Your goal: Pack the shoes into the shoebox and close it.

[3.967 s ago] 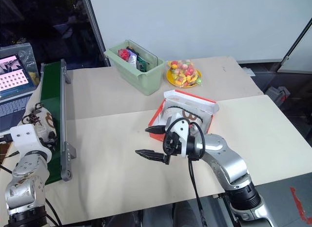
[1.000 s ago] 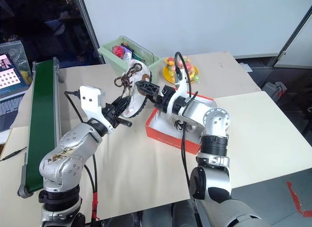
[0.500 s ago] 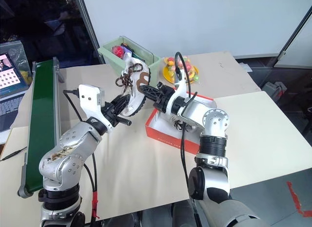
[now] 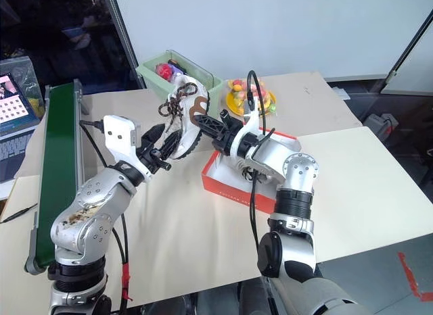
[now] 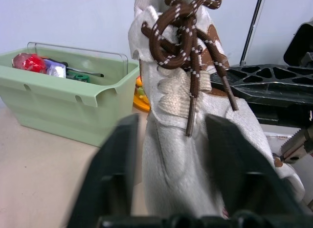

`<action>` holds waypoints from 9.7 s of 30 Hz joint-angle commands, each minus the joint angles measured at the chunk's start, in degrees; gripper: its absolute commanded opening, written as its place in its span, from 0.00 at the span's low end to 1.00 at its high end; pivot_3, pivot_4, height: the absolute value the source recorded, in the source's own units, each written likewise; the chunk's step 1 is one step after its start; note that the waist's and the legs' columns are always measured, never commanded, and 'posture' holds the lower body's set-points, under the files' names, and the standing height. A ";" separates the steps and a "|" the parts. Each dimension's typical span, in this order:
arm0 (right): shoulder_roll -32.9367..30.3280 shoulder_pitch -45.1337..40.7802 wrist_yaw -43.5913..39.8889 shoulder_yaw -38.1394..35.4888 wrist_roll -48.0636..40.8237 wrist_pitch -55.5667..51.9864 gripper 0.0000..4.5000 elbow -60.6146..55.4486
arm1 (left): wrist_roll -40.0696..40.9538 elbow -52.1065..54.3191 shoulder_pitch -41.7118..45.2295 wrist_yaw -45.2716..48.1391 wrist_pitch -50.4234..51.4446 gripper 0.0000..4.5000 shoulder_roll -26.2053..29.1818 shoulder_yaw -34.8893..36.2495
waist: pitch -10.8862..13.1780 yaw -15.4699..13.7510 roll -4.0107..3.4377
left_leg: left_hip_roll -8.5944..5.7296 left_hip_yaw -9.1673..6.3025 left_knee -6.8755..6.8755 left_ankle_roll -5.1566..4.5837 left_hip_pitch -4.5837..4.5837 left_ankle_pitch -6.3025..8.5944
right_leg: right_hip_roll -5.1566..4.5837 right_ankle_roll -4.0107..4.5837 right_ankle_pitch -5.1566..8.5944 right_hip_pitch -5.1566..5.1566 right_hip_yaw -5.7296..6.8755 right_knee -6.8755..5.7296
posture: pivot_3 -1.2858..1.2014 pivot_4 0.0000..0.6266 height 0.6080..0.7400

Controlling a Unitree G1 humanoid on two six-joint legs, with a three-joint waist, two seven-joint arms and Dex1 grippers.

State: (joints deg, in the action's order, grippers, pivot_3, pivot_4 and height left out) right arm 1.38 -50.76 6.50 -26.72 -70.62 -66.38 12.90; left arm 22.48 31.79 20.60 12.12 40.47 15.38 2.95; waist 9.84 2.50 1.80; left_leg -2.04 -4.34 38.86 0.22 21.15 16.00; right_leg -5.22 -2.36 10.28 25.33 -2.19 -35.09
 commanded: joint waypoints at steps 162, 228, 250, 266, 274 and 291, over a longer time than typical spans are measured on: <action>-45.38 20.01 -59.79 38.64 46.78 9.71 0.01 -40.96 | 0.88 2.60 -9.79 24.21 -10.32 0.54 16.69 -5.15 | 0.06 -1.98 -0.10 | 0.02 0.30 0.16 -0.28 -0.91 0.17 | -0.04 -0.25 0.24 -0.97 -0.16 0.23 | 0.52 0.24 1.00; -21.38 36.09 -30.60 16.97 63.49 8.12 0.01 -30.81 | -0.20 1.13 -9.90 26.64 -11.58 0.54 17.49 -5.64 | 0.06 -0.27 -0.07 | 0.10 0.34 0.08 -0.20 -1.18 0.12 | 0.08 -0.54 0.61 -1.16 -0.23 0.07 | 0.52 0.24 1.00; 0.46 24.53 -11.90 2.29 50.53 34.25 0.01 -5.54 | 0.26 0.78 -8.70 26.32 -10.74 0.54 17.39 -5.35 | 0.06 0.29 -0.14 | 0.06 0.25 -0.09 -0.23 -1.01 0.15 | 0.07 -0.06 0.30 -0.85 -0.24 0.07 | 0.52 0.24 1.00; 1.04 20.54 -11.65 -0.91 41.42 37.44 0.01 2.31 | 0.43 1.72 -8.92 25.53 -10.22 0.54 17.49 -4.75 | 0.09 0.32 -0.20 | 0.06 0.18 -0.10 -0.23 -0.99 0.15 | 0.06 -0.04 0.29 -0.82 -0.21 0.06 | 0.52 0.24 1.00; 3.46 18.38 -12.39 -2.37 33.85 38.20 0.01 2.79 | 0.34 1.16 -8.10 25.56 -10.34 0.54 17.65 -4.66 | 0.12 0.15 -0.25 | 0.05 0.14 -0.10 -0.23 -0.98 0.15 | 0.05 -0.04 0.29 -0.80 -0.20 0.07 | 0.52 0.24 1.00; 2.61 24.72 -29.43 9.26 23.52 32.96 0.01 -13.22 | 0.49 1.91 -8.38 25.38 -10.13 0.54 17.95 -4.60 | 0.23 0.22 -0.43 | 0.09 0.10 -0.13 -0.23 -0.96 0.15 | 0.08 -0.04 0.29 -0.72 -0.21 0.05 | 0.52 0.24 1.00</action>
State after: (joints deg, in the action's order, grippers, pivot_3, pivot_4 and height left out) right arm 4.67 -26.19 -19.79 -19.87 -45.05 -31.92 3.50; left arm 22.58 31.67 11.63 37.77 30.54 33.06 -2.65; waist 10.07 2.72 1.37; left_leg -1.96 -4.25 38.73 -0.01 20.19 16.16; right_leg -5.14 -2.40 10.58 24.61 -2.40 -35.04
